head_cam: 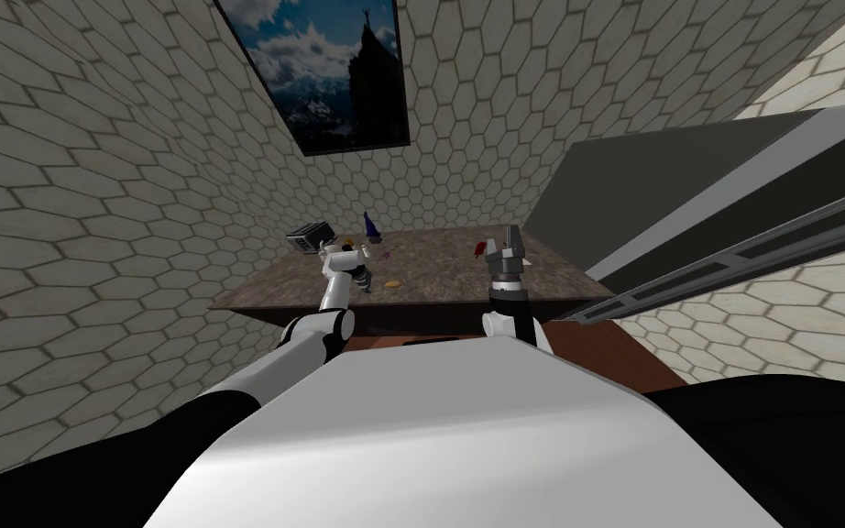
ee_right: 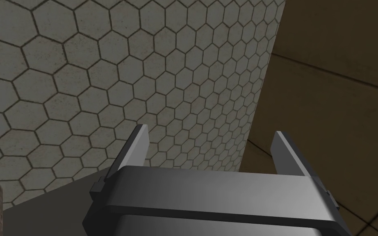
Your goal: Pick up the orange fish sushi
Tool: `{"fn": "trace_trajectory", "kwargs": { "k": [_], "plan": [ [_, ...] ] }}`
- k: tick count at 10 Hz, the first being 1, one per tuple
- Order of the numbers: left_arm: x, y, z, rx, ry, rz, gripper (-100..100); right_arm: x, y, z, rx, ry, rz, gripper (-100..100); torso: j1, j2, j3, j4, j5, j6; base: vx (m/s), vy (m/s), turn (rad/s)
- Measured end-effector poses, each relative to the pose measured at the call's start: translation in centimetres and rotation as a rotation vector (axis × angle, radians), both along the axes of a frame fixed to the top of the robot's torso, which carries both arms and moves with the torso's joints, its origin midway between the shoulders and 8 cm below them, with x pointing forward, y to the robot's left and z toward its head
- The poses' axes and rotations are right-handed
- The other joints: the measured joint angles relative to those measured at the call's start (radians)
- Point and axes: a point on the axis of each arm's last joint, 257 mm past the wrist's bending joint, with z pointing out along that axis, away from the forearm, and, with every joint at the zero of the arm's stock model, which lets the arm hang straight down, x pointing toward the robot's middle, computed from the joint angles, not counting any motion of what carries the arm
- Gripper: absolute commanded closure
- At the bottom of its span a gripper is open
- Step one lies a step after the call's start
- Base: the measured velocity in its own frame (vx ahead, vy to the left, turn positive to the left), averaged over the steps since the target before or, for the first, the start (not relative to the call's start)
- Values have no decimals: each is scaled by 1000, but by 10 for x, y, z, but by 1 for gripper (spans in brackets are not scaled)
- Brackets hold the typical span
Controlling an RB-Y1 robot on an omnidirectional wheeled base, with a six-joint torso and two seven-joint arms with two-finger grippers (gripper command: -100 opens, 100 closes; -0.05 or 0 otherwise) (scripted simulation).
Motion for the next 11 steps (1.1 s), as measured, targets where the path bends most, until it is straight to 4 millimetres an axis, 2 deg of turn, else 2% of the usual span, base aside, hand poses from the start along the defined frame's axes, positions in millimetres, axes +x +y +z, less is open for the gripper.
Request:
{"fn": "trace_trajectory", "kwargs": {
  "k": [4, 6, 7, 8, 11],
  "plan": [
    [-21, -10, -4, -46, 110, -11, -100, 0, 0, 0, 0, 0, 0, 0, -1, 0, 0, 0, 0, 0, 31, -136, -88],
    [-29, -15, -4, -67, 156, -17, -100, 0, 0, 0, 0, 0, 0, 0, 2, 0, 0, 0, 0, -1, 39, -75, -24],
    [-30, -15, -4, -68, 159, -18, 0, 0, 0, 0, 0, 0, 0, 0, 6, 1, 0, 0, 1, -1, 4, -10, 1],
    [-30, -15, -4, -68, 159, -18, -100, 0, 0, 0, 0, 0, 0, 0, 9, 2, 1, 0, 2, -1, 12, 2, -7],
    [-34, -17, -22, -70, 162, -17, -100, 0, 0, 0, 0, 0, 0, 0, 11, 2, 1, 0, 3, -1, 12, 9, -4]
  ]
}}
